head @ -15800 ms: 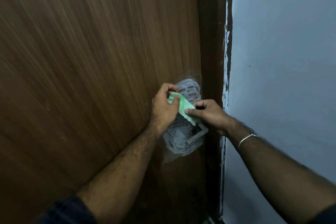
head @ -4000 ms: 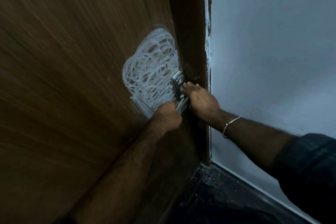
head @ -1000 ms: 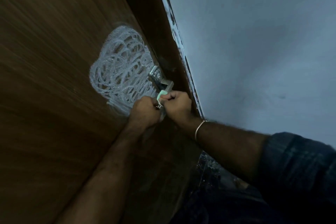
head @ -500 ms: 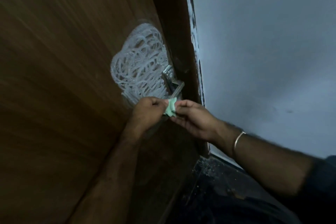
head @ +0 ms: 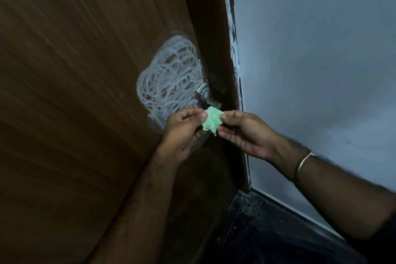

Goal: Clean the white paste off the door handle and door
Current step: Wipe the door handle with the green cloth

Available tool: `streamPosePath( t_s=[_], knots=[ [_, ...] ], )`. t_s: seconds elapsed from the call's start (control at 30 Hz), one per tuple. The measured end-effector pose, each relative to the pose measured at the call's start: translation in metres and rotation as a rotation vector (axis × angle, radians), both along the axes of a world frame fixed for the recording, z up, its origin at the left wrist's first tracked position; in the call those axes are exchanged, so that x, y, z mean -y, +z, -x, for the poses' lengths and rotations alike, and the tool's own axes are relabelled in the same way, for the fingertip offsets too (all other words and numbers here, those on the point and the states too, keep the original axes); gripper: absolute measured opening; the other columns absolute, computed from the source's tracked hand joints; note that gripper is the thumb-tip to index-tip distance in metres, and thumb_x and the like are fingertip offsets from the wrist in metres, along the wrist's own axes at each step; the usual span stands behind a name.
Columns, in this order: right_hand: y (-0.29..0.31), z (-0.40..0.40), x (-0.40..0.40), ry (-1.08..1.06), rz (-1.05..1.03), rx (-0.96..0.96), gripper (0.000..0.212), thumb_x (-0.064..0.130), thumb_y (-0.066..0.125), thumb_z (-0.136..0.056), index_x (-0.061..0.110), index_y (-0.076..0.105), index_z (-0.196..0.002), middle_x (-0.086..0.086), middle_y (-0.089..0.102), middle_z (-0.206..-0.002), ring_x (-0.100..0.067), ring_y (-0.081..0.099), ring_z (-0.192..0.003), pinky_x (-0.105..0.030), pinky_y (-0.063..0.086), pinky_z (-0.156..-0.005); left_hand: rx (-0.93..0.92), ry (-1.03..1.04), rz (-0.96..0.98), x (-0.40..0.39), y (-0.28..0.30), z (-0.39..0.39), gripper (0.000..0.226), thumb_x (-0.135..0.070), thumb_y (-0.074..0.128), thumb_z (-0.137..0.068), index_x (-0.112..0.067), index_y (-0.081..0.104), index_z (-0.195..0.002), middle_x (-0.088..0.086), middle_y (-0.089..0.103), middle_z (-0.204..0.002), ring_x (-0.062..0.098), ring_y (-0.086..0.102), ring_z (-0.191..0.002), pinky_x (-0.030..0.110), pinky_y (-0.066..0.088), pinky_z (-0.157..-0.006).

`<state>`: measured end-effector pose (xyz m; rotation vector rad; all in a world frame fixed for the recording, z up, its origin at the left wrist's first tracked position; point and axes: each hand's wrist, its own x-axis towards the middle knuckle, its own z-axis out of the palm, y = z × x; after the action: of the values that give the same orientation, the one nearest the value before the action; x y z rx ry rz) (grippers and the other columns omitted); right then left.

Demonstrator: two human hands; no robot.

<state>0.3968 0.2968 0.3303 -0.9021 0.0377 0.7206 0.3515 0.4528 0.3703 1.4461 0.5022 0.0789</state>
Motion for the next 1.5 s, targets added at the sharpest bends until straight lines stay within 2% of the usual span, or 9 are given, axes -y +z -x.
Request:
streamPosePath(
  t_s=[0.07, 0.2, 0.27, 0.7, 0.87, 1.1, 1.27, 1.37, 1.5],
  knots=[
    [-0.001, -0.001, -0.002, -0.068, 0.048, 0.044, 0.009, 0.003, 0.063, -0.091, 0.005, 0.065, -0.1, -0.012, 0.069, -0.087, -0.014, 0.066, -0.07, -0.023, 0.06, -0.065, -0.019, -0.026, 0.052, -0.002, -0.002, -0.001, 0.01, -0.001, 0.064, -0.094, -0.011, 0.065, -0.096, -0.003, 0.076, -0.072, 0.007, 0.073, -0.066, 0.021, 0.057, -0.054],
    [-0.007, 0.001, -0.005, -0.394, 0.643, 0.634, 0.012, 0.012, 0.078, -0.082, 0.013, 0.067, -0.088, -0.001, 0.066, -0.081, -0.01, 0.061, -0.071, -0.021, 0.053, -0.065, -0.012, -0.005, 0.039, -0.002, -0.005, -0.003, 0.018, 0.002, 0.068, -0.09, -0.013, 0.065, -0.1, -0.002, 0.078, -0.078, 0.009, 0.076, -0.072, 0.022, 0.057, -0.056],
    [-0.004, 0.004, -0.007, -0.325, 0.56, 0.719, 0.013, 0.022, 0.078, -0.083, 0.015, 0.071, -0.092, -0.001, 0.07, -0.085, -0.013, 0.066, -0.079, -0.024, 0.057, -0.072, 0.015, 0.007, 0.009, -0.001, -0.006, -0.004, 0.021, 0.004, 0.07, -0.087, -0.012, 0.065, -0.099, -0.001, 0.078, -0.077, 0.008, 0.075, -0.071, 0.02, 0.056, -0.056],
    [-0.006, -0.015, 0.004, -0.122, -0.012, 0.046, 0.016, -0.002, 0.048, -0.092, 0.01, 0.058, -0.088, -0.014, 0.065, -0.092, -0.023, 0.069, -0.08, -0.032, 0.059, -0.065, 0.046, 0.093, -0.182, 0.003, -0.003, -0.013, 0.023, 0.005, 0.055, -0.096, -0.016, 0.063, -0.095, 0.004, 0.066, -0.088, 0.013, 0.064, -0.076, 0.024, 0.053, -0.061],
    [-0.004, -0.016, 0.008, 0.1, 0.116, 0.178, 0.021, 0.016, 0.056, -0.095, 0.007, 0.06, -0.114, -0.014, 0.071, -0.096, -0.023, 0.069, -0.073, -0.031, 0.057, -0.059, 0.127, 0.05, -0.367, 0.008, -0.004, -0.017, 0.024, 0.001, 0.061, -0.095, -0.022, 0.063, -0.09, 0.002, 0.065, -0.088, 0.01, 0.062, -0.078, 0.012, 0.05, -0.058],
    [-0.005, -0.014, 0.009, 0.178, 0.353, 0.291, 0.009, 0.014, 0.065, -0.091, 0.014, 0.074, -0.091, -0.001, 0.073, -0.081, -0.01, 0.066, -0.069, -0.023, 0.05, -0.059, 0.207, -0.047, -1.023, 0.005, -0.008, -0.008, 0.012, -0.022, 0.063, -0.096, -0.025, 0.065, -0.108, -0.009, 0.062, -0.11, 0.006, 0.056, -0.104, 0.025, 0.047, -0.082],
    [-0.004, -0.011, 0.005, 0.101, 0.206, 0.2, 0.008, 0.006, 0.063, -0.092, 0.009, 0.07, -0.095, -0.008, 0.072, -0.089, -0.017, 0.068, -0.082, -0.029, 0.054, -0.07, 0.068, -0.244, -0.633, 0.005, -0.012, -0.003, 0.022, -0.031, 0.068, -0.094, -0.018, 0.073, -0.11, -0.004, 0.074, -0.098, 0.01, 0.07, -0.094, 0.027, 0.056, -0.077],
    [-0.002, -0.009, 0.001, 0.011, 0.206, 0.208, 0.018, 0.002, 0.066, -0.089, 0.01, 0.06, -0.105, -0.003, 0.071, -0.081, -0.013, 0.066, -0.072, -0.025, 0.053, -0.06, 0.013, -0.207, -0.368, 0.004, -0.016, -0.004, 0.021, -0.017, 0.074, -0.089, -0.012, 0.072, -0.109, 0.005, 0.078, -0.095, 0.015, 0.075, -0.088, 0.025, 0.059, -0.069],
    [-0.006, -0.006, 0.0, -0.136, 0.587, 0.587, 0.028, 0.011, 0.076, -0.084, 0.016, 0.06, -0.107, 0.003, 0.065, -0.093, -0.01, 0.061, -0.083, -0.025, 0.056, -0.072, -0.035, -0.091, -0.339, 0.0, -0.021, -0.01, 0.012, -0.006, 0.069, -0.091, -0.017, 0.073, -0.093, 0.003, 0.077, -0.079, 0.011, 0.074, -0.07, 0.02, 0.054, -0.057]
  ],
)
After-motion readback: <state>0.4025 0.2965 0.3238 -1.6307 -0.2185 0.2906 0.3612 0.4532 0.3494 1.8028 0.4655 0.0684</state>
